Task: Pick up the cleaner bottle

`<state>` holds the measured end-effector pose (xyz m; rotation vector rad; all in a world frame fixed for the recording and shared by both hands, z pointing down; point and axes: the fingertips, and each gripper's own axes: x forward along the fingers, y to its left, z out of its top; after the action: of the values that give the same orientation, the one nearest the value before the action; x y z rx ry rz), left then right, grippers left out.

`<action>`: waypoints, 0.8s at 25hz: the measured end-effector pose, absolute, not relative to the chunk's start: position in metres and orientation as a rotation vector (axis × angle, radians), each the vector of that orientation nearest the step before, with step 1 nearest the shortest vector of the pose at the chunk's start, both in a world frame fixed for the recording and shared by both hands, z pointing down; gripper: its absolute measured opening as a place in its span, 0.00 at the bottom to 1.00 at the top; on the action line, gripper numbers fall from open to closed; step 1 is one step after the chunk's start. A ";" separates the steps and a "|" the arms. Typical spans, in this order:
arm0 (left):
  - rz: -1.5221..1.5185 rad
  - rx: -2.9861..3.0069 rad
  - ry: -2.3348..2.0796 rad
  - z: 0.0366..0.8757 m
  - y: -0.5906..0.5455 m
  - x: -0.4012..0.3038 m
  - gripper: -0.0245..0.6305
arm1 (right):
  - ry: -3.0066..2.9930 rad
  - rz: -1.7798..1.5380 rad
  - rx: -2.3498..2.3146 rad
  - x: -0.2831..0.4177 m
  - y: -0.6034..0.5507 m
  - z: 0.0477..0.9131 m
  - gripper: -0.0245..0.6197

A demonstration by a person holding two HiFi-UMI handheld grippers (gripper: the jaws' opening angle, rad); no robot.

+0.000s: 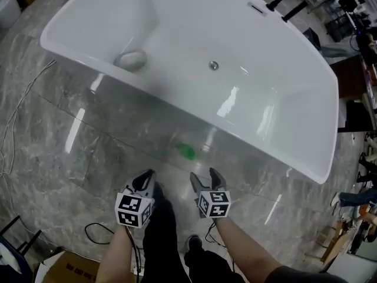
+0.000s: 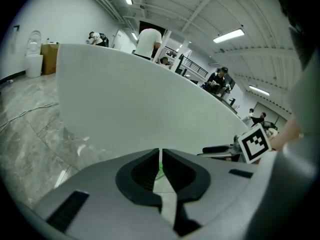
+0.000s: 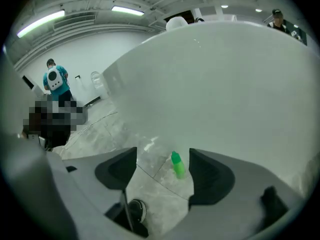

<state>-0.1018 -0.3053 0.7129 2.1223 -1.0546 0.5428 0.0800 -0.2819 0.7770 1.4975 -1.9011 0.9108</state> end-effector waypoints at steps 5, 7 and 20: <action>0.501 2.136 -1.139 0.762 -0.294 -0.113 0.08 | -1.946 0.882 1.513 0.091 -0.274 0.839 0.52; 0.500 2.138 -1.165 0.784 -0.293 -0.117 0.08 | -1.946 0.874 1.499 0.094 -0.271 0.865 0.51; 0.439 2.224 -1.191 0.894 -0.319 -0.122 0.08 | -2.010 0.754 1.560 0.097 -0.290 1.005 0.51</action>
<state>-0.1223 -0.3193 0.8941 2.2239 -1.1910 0.4388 0.0966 -0.2904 1.0049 1.5596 -2.0103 0.7542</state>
